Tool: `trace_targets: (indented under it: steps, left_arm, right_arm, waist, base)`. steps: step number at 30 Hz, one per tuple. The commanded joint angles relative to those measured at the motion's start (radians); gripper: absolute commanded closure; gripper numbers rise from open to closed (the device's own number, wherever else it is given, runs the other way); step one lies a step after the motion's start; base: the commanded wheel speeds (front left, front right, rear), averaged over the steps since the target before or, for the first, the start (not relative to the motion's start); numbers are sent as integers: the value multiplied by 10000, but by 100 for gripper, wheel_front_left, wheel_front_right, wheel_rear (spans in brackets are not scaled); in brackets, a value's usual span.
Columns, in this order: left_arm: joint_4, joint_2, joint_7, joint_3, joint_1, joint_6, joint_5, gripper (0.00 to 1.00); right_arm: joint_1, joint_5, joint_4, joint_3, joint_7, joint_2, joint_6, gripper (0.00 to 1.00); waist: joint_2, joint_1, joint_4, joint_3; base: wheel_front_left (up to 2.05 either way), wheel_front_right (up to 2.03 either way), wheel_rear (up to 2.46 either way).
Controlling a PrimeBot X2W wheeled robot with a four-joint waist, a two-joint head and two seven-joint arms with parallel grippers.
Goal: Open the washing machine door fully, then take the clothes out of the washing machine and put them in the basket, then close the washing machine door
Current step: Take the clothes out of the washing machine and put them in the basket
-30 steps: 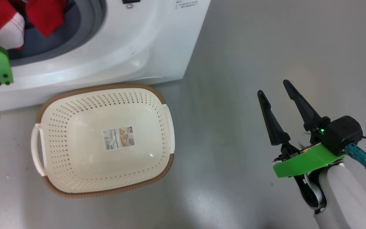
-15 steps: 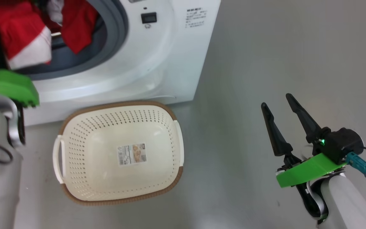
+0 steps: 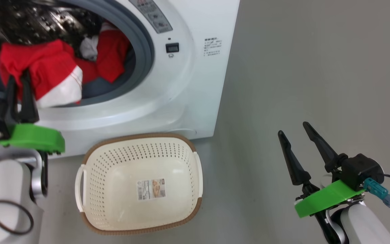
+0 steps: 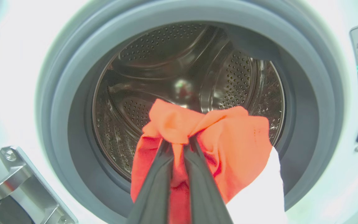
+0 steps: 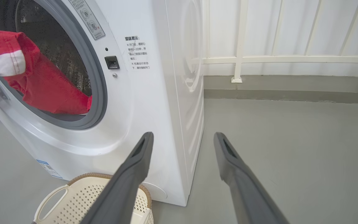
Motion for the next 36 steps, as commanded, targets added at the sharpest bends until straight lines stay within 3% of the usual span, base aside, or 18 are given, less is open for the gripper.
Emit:
trace_targets:
  steps: [1,10,18,25,36]
  left_arm:
    - [-576,353,-119,363,253,64,98,100]
    - [-2675,132,-82,292,1624,127,14,100]
    - [-4051,-199,1003,64,2935,212,-397,100]
    - [-2939,-742,1859,-130,3229,-158,-1386,100]
    - [1045,-1236,2102,-154,1752,-786,-2316,100]
  right_arm:
    - [154,119,-194,158,-65,-16,63,0]
    - [404,363,-146,16,-65,168,63,0]
    - [590,346,-179,-83,-65,235,63,0]
    - [382,636,-228,-89,-65,348,63,0]
    - [12,609,-211,-35,-65,280,63,0]
  waist:
    - [0,0,12,-375]
    - [0,0,-40,-798]
    - [0,0,-2,-818]
    - [0,0,-63,-283]
    - [0,0,-327,764]
  base:
    - [0,0,0]
    - [0,0,0]
    - [0,0,0]
    - [0,0,0]
    - [0,0,0]
